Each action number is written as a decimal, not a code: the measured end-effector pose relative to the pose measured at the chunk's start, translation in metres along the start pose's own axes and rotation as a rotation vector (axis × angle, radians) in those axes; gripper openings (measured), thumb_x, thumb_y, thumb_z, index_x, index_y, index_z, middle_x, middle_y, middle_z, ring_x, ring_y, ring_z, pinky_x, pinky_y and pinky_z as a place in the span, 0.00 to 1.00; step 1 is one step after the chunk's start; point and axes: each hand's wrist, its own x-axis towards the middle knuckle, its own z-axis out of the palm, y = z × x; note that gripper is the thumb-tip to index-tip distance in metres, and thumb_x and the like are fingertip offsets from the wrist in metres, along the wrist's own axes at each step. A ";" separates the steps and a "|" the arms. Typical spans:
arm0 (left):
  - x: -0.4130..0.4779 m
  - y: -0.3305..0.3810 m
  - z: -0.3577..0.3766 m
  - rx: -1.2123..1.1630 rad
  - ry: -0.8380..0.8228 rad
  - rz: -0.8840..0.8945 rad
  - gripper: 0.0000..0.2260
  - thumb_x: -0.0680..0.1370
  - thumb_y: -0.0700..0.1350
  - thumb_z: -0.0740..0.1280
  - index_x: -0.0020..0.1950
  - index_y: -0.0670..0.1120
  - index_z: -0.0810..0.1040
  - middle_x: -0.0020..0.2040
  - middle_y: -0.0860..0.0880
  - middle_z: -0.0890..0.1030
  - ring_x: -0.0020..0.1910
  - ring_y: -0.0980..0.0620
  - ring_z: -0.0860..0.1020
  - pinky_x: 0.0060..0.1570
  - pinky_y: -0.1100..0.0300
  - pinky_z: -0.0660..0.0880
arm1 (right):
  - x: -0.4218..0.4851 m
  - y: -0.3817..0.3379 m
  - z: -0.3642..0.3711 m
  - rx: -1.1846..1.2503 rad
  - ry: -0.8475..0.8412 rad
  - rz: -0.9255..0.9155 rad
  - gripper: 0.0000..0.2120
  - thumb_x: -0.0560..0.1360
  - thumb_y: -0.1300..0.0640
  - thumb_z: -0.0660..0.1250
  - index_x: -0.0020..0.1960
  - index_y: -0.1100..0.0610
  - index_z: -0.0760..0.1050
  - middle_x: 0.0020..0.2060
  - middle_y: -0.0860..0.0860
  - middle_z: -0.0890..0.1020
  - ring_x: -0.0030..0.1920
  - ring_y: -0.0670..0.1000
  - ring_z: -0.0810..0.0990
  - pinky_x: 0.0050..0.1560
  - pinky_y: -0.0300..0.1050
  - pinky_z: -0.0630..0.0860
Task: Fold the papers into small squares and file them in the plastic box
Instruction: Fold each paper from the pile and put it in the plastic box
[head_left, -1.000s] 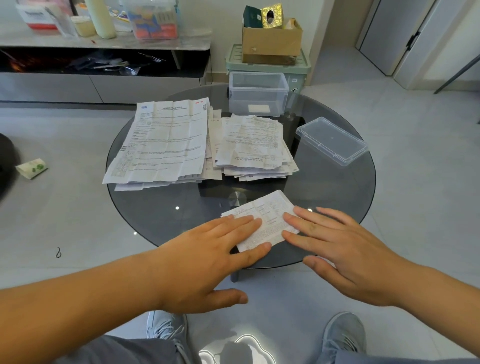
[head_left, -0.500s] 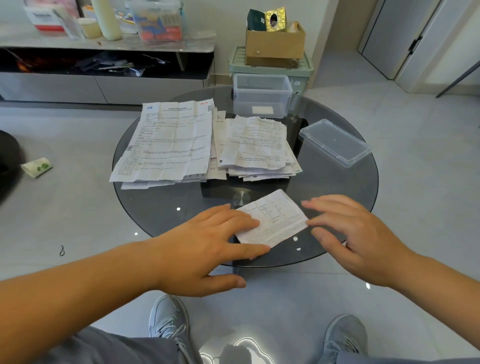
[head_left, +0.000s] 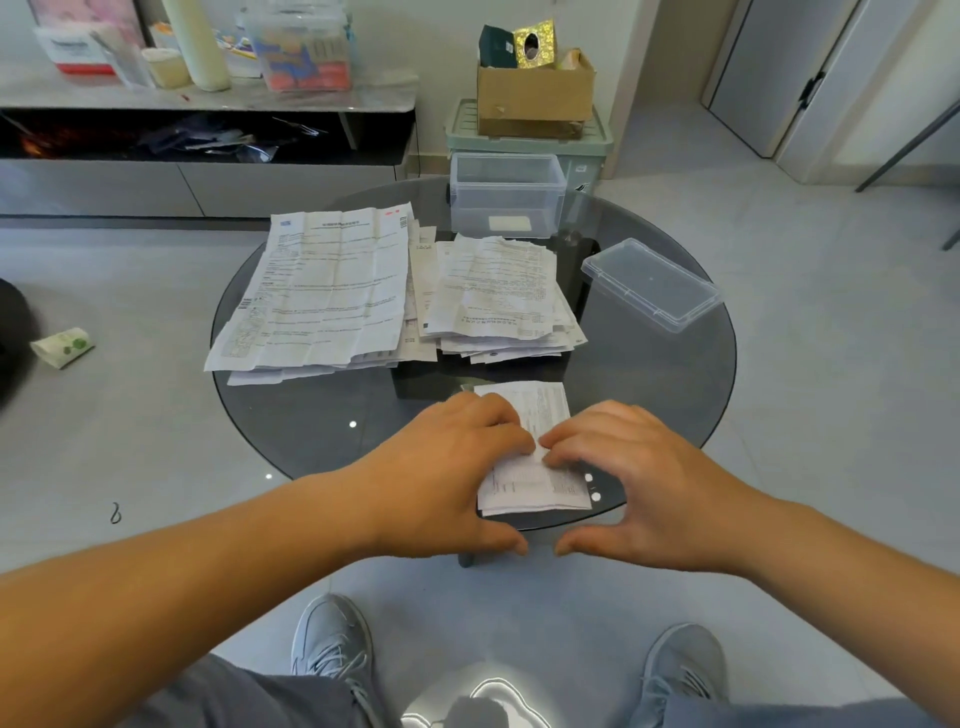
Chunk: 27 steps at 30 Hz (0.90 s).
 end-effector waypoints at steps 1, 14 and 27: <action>-0.001 0.001 0.000 0.007 0.005 0.001 0.34 0.71 0.69 0.70 0.72 0.55 0.70 0.67 0.55 0.70 0.65 0.54 0.68 0.68 0.57 0.67 | -0.001 -0.001 0.001 0.005 0.007 -0.010 0.32 0.68 0.28 0.69 0.63 0.47 0.76 0.61 0.42 0.78 0.62 0.46 0.74 0.62 0.48 0.75; 0.012 -0.001 -0.019 -0.346 0.114 -0.329 0.07 0.80 0.55 0.66 0.43 0.55 0.75 0.35 0.56 0.77 0.33 0.60 0.75 0.31 0.68 0.65 | 0.020 -0.011 -0.006 0.327 0.145 0.352 0.10 0.77 0.46 0.69 0.57 0.43 0.75 0.43 0.39 0.80 0.44 0.41 0.78 0.42 0.39 0.76; 0.028 -0.021 -0.001 -0.071 0.018 -0.377 0.35 0.70 0.72 0.67 0.72 0.59 0.64 0.63 0.52 0.69 0.62 0.51 0.67 0.61 0.55 0.67 | 0.046 -0.015 -0.004 0.051 -0.002 0.669 0.35 0.70 0.33 0.71 0.71 0.42 0.61 0.61 0.45 0.74 0.63 0.50 0.70 0.63 0.52 0.63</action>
